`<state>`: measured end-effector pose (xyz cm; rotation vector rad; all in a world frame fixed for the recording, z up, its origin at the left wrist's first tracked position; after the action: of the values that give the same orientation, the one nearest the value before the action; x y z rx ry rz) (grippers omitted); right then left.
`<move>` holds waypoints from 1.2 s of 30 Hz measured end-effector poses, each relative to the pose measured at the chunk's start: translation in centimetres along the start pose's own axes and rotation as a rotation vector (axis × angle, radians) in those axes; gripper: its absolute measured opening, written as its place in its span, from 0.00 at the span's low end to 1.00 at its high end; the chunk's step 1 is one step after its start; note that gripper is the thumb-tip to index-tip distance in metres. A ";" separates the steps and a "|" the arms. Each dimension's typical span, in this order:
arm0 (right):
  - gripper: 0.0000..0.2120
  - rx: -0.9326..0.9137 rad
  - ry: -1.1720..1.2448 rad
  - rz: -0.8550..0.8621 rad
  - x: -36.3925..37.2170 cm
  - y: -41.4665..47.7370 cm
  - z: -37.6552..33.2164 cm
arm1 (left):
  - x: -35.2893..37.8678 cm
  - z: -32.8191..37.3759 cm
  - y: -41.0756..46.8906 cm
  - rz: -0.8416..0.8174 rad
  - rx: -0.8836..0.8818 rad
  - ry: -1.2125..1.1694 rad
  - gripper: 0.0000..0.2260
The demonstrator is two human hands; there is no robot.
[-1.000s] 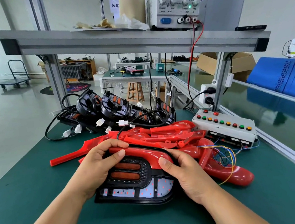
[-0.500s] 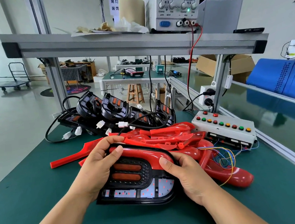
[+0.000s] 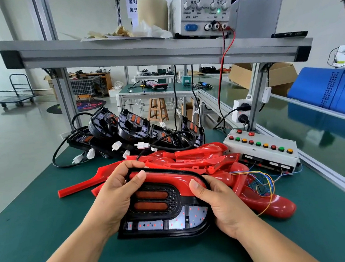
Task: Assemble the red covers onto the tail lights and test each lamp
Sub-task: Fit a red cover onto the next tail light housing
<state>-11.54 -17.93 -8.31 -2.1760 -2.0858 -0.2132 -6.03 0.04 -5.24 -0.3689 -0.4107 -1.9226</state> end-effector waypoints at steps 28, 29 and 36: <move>0.21 -0.021 -0.028 -0.016 0.6 -0.1 -0.4 | 0.1 -0.3 -0.2 -0.040 -0.075 -0.020 0.08; 0.21 -0.017 -0.033 -0.012 0.5 -0.1 -0.4 | 0.1 -0.4 -0.2 -0.037 -0.077 -0.015 0.09; 0.21 -0.008 -0.020 0.019 0.4 0.0 -0.4 | 0.2 -0.4 -0.1 0.011 -0.062 -0.007 0.08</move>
<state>-11.51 -17.61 -7.89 -2.2108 -2.0775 -0.1997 -6.19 -0.23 -5.52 -0.4178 -0.3532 -1.9269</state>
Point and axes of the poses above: each hand's wrist, its own y-axis towards the middle knuckle, its own x-axis out of the palm, z = x × y, the point moved 9 cm from there along y, towards the middle knuckle, and after that the axes turned 6 degrees about -y, right-handed, at the moved point
